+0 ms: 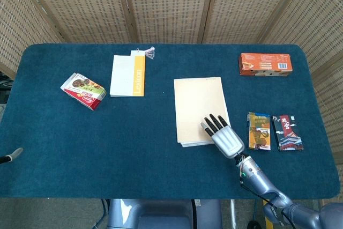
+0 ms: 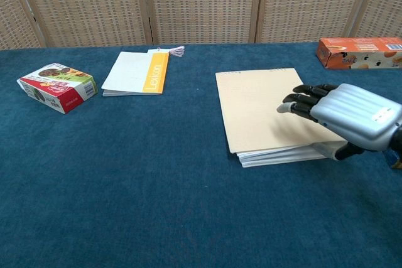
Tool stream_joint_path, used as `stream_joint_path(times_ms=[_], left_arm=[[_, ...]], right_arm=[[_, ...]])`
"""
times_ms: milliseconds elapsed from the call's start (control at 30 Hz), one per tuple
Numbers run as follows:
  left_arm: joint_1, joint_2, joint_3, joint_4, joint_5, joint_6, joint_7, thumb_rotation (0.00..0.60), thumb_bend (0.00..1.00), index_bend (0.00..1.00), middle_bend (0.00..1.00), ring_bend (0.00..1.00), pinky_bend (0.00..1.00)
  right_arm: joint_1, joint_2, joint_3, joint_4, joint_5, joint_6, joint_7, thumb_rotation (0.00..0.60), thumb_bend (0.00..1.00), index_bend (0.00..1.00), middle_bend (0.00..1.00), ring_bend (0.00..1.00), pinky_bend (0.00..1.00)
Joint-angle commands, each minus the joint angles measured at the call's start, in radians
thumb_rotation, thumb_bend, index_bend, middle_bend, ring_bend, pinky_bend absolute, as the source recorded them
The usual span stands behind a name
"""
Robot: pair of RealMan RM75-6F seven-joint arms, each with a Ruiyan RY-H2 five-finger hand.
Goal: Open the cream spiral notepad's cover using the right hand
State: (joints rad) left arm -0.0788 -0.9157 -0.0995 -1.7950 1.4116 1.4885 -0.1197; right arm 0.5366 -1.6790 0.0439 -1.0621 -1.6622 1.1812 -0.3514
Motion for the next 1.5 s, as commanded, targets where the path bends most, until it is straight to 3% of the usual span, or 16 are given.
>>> stream_joint_path(times_ms=[33,600,833,1133,1500], left_arm=[[0.0,-0.001,0.0,0.0,-0.001,-0.001,0.001,0.6,0.0,0.0,0.0,0.0,0.0],[-0.003,0.0,-0.002,0.001,-0.01,-0.01,-0.001,0.6,0.0,0.0,0.0,0.0,0.0],[-0.007,0.001,-0.004,0.002,-0.016,-0.018,-0.004,0.6,0.0,0.0,0.0,0.0,0.0],[-0.006,0.004,-0.004,0.004,-0.018,-0.019,-0.014,0.6,0.0,0.0,0.0,0.0,0.0],[-0.006,0.006,-0.004,0.005,-0.019,-0.021,-0.021,0.6,0.0,0.0,0.0,0.0,0.0]], right_arm=[[0.011,-0.001,0.015,-0.004,0.01,0.0,-0.012,0.6,0.47,0.14,0.13,0.08,0.18],[0.075,-0.014,0.087,-0.034,0.102,-0.067,-0.083,0.6,0.47,0.14,0.13,0.08,0.18],[0.095,-0.037,0.089,-0.017,0.119,-0.092,-0.09,0.6,0.47,0.27,0.26,0.19,0.18],[0.108,-0.07,0.083,0.049,0.118,-0.081,-0.076,0.6,0.49,0.3,0.34,0.27,0.21],[0.124,-0.109,0.075,0.136,0.112,-0.056,-0.038,0.6,0.52,0.43,0.48,0.39,0.26]])
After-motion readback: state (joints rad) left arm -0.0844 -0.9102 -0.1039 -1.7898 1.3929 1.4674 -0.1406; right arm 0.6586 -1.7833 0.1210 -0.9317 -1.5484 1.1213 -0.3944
